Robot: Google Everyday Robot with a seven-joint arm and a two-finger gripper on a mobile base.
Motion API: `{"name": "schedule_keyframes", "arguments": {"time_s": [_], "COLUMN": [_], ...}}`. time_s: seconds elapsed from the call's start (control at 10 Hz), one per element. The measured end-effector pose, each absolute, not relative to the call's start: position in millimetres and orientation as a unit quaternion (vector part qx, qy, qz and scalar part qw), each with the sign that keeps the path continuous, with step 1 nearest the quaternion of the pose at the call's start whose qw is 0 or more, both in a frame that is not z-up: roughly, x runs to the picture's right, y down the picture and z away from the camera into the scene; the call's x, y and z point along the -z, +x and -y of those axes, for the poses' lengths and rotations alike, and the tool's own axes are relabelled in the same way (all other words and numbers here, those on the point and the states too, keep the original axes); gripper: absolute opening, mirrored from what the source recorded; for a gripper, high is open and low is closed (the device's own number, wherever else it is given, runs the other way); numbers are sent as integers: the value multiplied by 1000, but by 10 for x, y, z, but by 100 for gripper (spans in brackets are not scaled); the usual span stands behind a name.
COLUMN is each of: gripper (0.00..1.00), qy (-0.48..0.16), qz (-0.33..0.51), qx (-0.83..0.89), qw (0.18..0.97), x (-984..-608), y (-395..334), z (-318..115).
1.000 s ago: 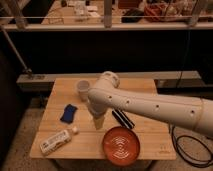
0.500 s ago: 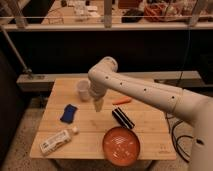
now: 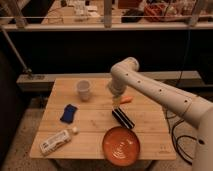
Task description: Move the arm in a circular motion
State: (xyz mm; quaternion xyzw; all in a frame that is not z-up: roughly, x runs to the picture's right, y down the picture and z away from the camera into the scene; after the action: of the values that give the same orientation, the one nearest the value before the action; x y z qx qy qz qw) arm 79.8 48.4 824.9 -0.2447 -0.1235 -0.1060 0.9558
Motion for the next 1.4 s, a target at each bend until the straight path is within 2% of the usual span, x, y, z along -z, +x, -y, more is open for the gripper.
{"name": "schedule_keyframes", "arguments": {"time_s": [0.4, 0.6, 0.8, 1.1, 1.4], "gripper": [80, 80, 80, 80, 80], "qy": [-271, -282, -289, -289, -293], "qz": [74, 55, 45, 47, 61], "qx": [37, 16, 0, 10, 45], "qw": [959, 958, 956, 956, 953], "x": [-8407, -8308, -8021, -7612, -7233], "y": [1834, 2193, 2419, 2328, 1807], "z": [-670, -877, -1223, -1552, -1787]}}
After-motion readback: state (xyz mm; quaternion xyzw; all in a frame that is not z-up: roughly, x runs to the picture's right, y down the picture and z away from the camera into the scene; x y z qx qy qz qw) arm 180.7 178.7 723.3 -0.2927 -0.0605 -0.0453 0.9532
